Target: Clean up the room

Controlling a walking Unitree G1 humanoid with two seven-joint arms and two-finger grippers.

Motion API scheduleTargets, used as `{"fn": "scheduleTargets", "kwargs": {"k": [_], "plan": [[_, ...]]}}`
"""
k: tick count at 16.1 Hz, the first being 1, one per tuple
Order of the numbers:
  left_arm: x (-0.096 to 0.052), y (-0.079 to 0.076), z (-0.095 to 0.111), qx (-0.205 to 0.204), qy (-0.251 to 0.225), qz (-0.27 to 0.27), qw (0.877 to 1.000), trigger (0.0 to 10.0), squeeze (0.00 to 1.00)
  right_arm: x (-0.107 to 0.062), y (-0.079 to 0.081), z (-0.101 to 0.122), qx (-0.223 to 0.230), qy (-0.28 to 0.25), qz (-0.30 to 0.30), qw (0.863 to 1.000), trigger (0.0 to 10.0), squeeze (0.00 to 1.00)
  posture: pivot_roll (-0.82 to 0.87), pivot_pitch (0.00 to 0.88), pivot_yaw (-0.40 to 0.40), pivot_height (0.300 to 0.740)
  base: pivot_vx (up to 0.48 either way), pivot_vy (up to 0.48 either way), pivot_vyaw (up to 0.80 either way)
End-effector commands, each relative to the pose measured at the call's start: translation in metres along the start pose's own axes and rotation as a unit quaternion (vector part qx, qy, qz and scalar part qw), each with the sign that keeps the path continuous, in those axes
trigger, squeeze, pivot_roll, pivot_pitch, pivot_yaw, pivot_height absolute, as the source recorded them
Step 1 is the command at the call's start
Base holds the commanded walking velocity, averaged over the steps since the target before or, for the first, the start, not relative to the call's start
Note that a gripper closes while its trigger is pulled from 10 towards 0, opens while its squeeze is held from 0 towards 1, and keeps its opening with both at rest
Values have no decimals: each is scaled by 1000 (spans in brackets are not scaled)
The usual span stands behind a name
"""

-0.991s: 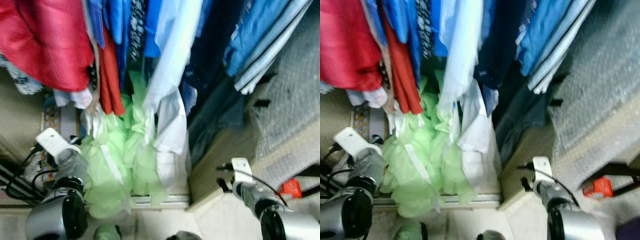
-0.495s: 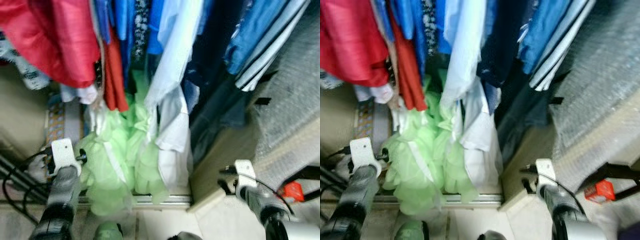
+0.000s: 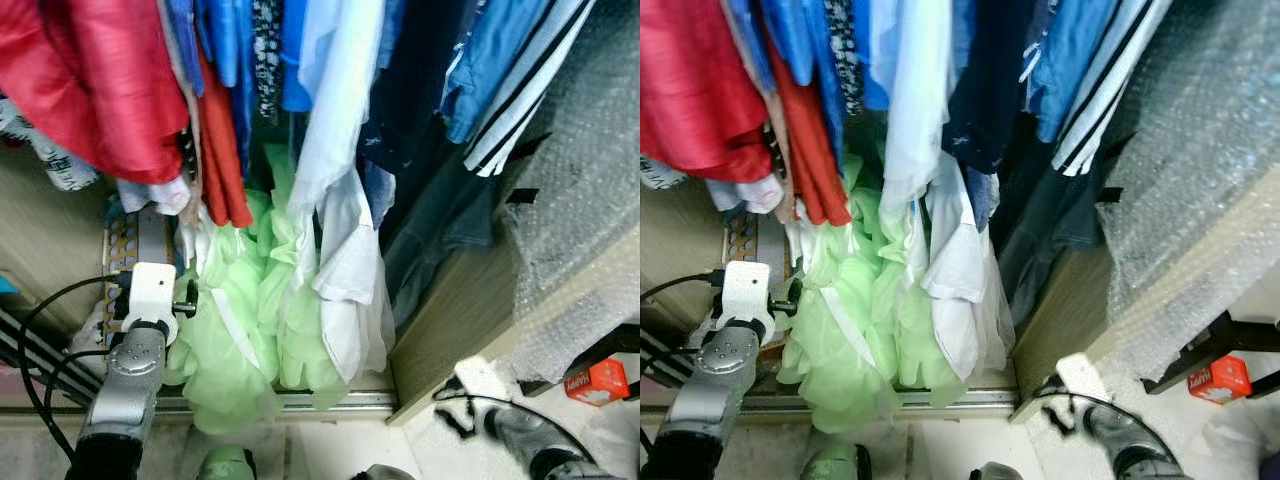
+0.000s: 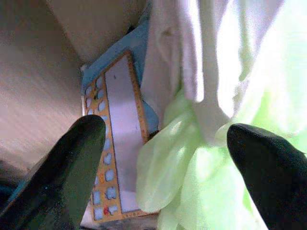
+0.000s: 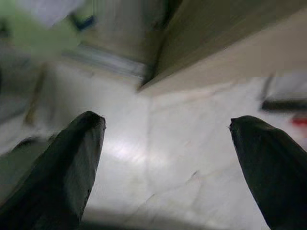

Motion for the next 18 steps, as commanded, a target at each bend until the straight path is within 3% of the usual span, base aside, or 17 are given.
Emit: {"fn": "scheduleTargets", "kwargs": {"k": [1, 2, 3, 4, 6, 8, 9, 10, 11, 13, 16, 18], "plan": [[0, 0, 14, 30, -20, -8, 999, 10000, 0, -4, -26, 45, -5, -77, -49, 996, 10000, 0, -7, 0, -43, 740, 0, 0, 0], [0, 0, 14, 30, -20, -8, 999, 10000, 0, -4, -26, 45, -5, -77, -49, 996, 10000, 0, -7, 0, -43, 740, 0, 0, 0], [2, -2, 21, 42, -28, -10, 999, 10000, 0, -12, -33, 89, -3, -155, -51, 987, 10000, 0, -11, 0, -40, 740, 0, 0, 0], [3, -3, 25, 45, -28, -12, 999, 10000, 0, -21, -25, 120, -4, -207, -30, 978, 10000, 0, -13, 0, -37, 740, 0, 0, 0], [3, -5, 28, 58, -31, -17, 998, 10000, 0, -40, 0, 155, -9, -264, 24, 964, 10000, 0, -20, 0, -33, 740, 0, 0, 0], [3, -5, 32, 64, -32, -18, 997, 10000, 0, -59, 26, 171, -10, -295, 75, 953, 10000, 0, -20, 0, -31, 740, 0, 0, 0], [4, -4, 37, 60, -37, -18, 997, 10000, 0, -71, 44, 176, 6, -313, 114, 943, 10000, 0, -20, 0, -31, 740, 0, 0, 0], [3, -7, 43, 55, -42, -22, 997, 10000, 0, -90, 66, 182, 4, -350, 171, 921, 10000, 0, -22, 0, -31, 740, 0, 0, 0], [2, -10, 46, 52, -46, -27, 997, 10000, 0, -98, 75, 182, 3, -369, 200, 908, 10000, 0, -24, 0, -28, 740, 0, 0, 0], [0, -15, 52, 45, -55, -34, 997, 10000, 0, -101, 71, 175, 28, -372, 210, 904, 10000, 0, -26, 0, -25, 740, 0, 0, 0], [-7, -18, 62, 32, -84, -30, 995, 10000, 0, -103, 64, 164, 26, -381, 194, 903, 10000, 0, -31, 0, -15, 740, 0, 0, 0], [-16, -20, 60, -7, -95, -25, 995, 10000, 0, -107, 61, 165, 14, -414, 155, 897, 10000, 0, -31, 0, -8, 740, 0, 0, 0]]}}
Point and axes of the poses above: a point about 5 cm out from each wrist's last joint towards the gripper, its own x axis pointing out of the wrist towards the gripper, its own z axis along the axis of the wrist's last joint, y = z × x, the point moved 5 cm from there along x, pointing out of the wrist towards the gripper, and after that the axes turned 6 degrees about -x, right-handed, at the moved point
